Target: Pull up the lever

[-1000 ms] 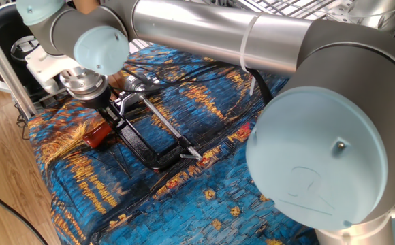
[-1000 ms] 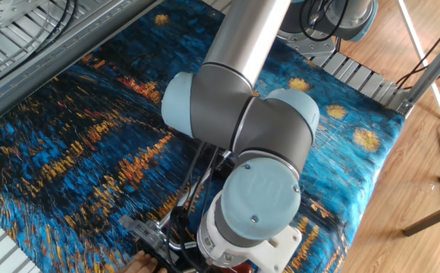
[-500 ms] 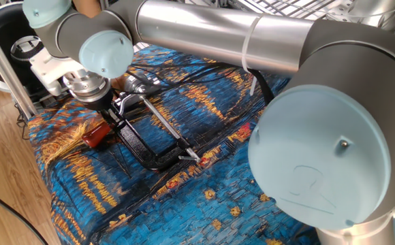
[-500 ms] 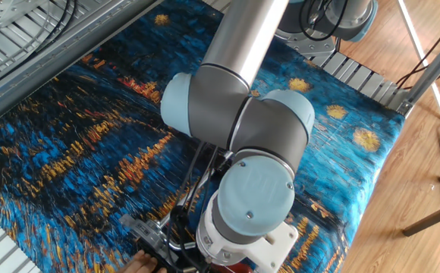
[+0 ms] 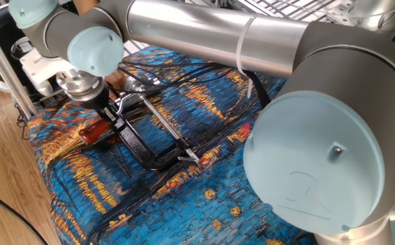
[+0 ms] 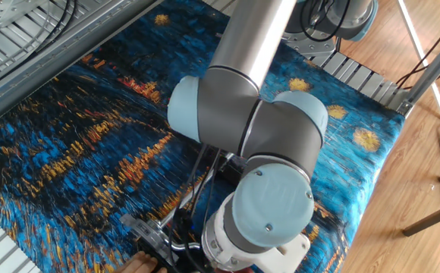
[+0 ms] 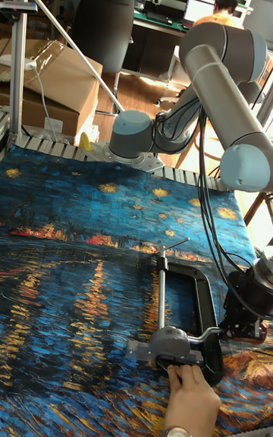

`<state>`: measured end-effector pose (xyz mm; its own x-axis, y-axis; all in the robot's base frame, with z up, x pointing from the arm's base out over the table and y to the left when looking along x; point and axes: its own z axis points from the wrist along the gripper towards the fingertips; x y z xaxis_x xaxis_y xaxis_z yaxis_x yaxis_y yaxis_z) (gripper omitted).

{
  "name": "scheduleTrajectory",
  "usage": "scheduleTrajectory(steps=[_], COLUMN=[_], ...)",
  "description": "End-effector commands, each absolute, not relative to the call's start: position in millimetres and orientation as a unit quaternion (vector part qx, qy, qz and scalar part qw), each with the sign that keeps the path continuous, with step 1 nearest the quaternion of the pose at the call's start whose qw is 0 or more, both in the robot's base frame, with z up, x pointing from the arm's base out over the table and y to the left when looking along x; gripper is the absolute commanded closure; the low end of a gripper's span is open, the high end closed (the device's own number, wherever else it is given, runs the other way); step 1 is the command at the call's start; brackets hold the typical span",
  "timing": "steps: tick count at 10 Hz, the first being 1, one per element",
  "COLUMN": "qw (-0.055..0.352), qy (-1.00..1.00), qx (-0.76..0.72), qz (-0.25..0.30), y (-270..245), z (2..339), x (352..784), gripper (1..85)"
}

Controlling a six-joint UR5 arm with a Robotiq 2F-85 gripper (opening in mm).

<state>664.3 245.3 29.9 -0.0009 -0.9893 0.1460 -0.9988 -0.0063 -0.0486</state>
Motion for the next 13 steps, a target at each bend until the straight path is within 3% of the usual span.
scheduleTrajectory(steps=[1,2,3,6,8,10,13], qw=[-0.012,-0.041,-0.040,0.013,0.009,0.003,-0.007], qy=[-0.698,-0.700,-0.697,-0.664,-0.669,-0.661,-0.668], qx=[0.716,0.713,0.715,0.747,0.742,0.749,0.744], qz=[0.028,0.027,0.038,0.034,0.049,0.033,0.030], y=[244.0,231.1,213.4,209.1,218.1,212.9,220.9], z=[24.1,20.2,24.5,73.9,92.8,97.0,86.8], x=[665.9,663.5,657.1,647.0,657.3,655.5,660.2], gripper=[68.7,68.7,68.7,56.7,56.3,51.7,51.7])
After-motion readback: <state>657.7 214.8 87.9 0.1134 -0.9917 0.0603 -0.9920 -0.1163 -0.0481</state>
